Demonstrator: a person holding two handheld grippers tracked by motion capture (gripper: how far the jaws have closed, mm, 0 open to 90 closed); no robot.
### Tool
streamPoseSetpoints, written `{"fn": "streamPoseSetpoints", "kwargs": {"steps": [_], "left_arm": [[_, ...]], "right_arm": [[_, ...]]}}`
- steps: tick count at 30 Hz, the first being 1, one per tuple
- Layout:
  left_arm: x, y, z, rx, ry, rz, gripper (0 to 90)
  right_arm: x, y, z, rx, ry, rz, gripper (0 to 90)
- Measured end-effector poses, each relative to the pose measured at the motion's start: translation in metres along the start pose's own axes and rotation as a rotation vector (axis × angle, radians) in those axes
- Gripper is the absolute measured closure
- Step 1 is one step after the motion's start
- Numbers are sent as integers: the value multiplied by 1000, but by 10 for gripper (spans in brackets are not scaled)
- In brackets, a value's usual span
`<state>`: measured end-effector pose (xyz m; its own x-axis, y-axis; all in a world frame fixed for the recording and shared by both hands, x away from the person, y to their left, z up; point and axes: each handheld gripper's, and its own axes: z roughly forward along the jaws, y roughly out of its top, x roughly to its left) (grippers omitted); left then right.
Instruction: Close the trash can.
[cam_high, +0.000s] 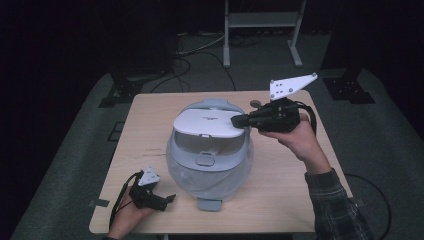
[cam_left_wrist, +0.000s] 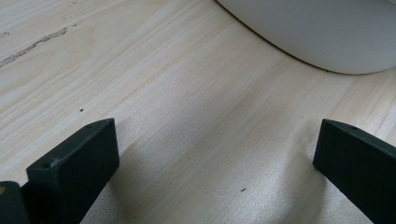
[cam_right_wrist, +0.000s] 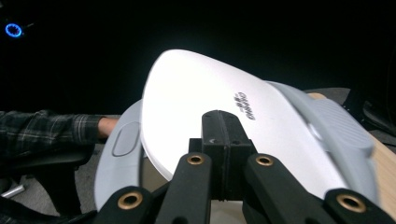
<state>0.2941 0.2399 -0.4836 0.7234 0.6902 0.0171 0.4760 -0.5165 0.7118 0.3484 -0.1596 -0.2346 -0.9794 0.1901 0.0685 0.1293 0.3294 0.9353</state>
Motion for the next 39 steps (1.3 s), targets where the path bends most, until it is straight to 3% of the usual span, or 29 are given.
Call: {"fn": "streamPoseSetpoints", "kwargs": {"steps": [9, 21, 39], "left_arm": [[0, 0, 0, 0, 1, 0, 0], [0, 0, 0, 0, 1, 0, 0], [0, 0, 0, 0, 1, 1, 0]], "right_arm": [[13, 3, 13, 27, 31, -15, 897], [31, 13, 39, 128, 43, -46, 897], [38, 13, 60, 217, 60, -57, 897]]}}
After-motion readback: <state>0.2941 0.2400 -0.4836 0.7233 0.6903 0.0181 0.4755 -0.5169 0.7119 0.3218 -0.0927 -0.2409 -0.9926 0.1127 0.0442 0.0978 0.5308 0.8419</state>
